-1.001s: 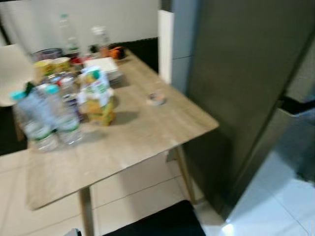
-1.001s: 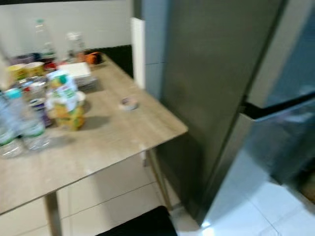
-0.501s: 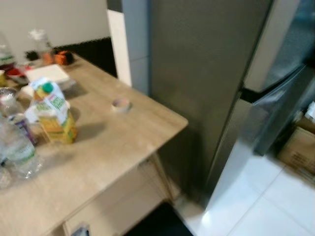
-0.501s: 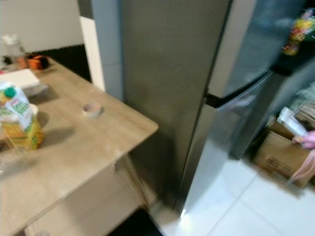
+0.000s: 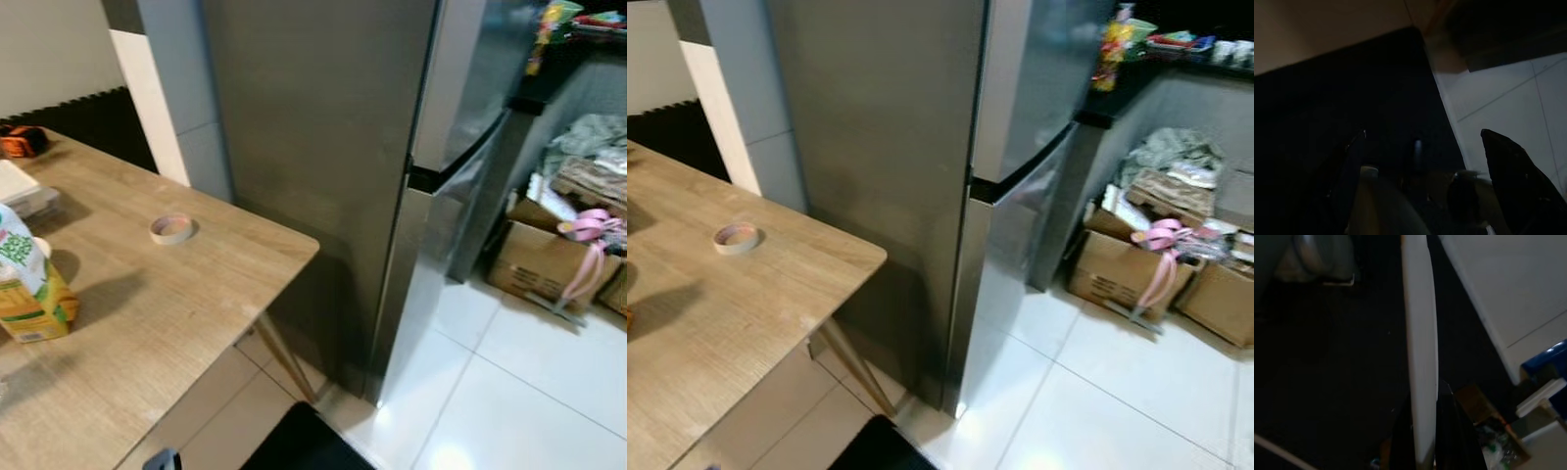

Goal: Restocking fridge

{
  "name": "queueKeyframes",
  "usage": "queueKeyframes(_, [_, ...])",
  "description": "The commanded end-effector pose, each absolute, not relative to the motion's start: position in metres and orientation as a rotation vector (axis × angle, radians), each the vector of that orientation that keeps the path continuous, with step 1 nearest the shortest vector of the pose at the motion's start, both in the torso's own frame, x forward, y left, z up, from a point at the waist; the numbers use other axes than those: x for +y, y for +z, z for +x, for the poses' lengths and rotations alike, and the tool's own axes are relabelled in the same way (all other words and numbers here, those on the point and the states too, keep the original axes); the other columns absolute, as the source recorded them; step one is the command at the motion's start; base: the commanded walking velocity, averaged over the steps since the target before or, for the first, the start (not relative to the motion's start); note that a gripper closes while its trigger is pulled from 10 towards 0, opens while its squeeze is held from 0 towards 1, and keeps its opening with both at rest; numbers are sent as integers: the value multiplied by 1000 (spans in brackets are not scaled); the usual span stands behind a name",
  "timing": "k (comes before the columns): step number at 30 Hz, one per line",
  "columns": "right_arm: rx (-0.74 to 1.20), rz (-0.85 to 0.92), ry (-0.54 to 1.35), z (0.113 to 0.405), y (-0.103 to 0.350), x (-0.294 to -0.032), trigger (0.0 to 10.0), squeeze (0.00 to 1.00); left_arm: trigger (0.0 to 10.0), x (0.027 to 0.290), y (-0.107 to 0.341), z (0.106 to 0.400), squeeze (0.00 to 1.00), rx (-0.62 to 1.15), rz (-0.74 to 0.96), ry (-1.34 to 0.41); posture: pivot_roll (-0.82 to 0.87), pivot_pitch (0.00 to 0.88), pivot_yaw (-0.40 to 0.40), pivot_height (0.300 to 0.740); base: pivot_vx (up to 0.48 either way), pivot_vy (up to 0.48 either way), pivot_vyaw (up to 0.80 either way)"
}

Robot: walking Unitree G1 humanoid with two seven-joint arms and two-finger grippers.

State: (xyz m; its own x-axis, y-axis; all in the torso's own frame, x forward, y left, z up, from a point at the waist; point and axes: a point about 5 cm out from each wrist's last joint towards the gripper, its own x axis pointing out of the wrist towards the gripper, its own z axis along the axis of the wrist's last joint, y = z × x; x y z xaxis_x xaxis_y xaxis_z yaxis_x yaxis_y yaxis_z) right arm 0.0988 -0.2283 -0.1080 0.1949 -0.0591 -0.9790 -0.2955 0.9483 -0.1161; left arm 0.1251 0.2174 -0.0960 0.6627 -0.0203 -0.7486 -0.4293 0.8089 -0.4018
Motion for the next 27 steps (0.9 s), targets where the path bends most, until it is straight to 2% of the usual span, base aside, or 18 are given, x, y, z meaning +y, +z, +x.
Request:
queueKeyframes(1, [1340,-305,167,106,-106,-227,10000,0,10000,215,-97,122,0,840,-608,230,-69,0,17,740,0,-240,0])
queueKeyframes(11, [1338,-304,169,106,-107,-227,10000,0,10000,215,-97,122,0,842,-613,225,-69,0,17,740,0,-300,0])
queueKeyframes(27, [1332,-299,176,106,-107,-225,10000,0,10000,209,-98,123,0,845,-630,191,-71,0,19,740,0,-422,0])
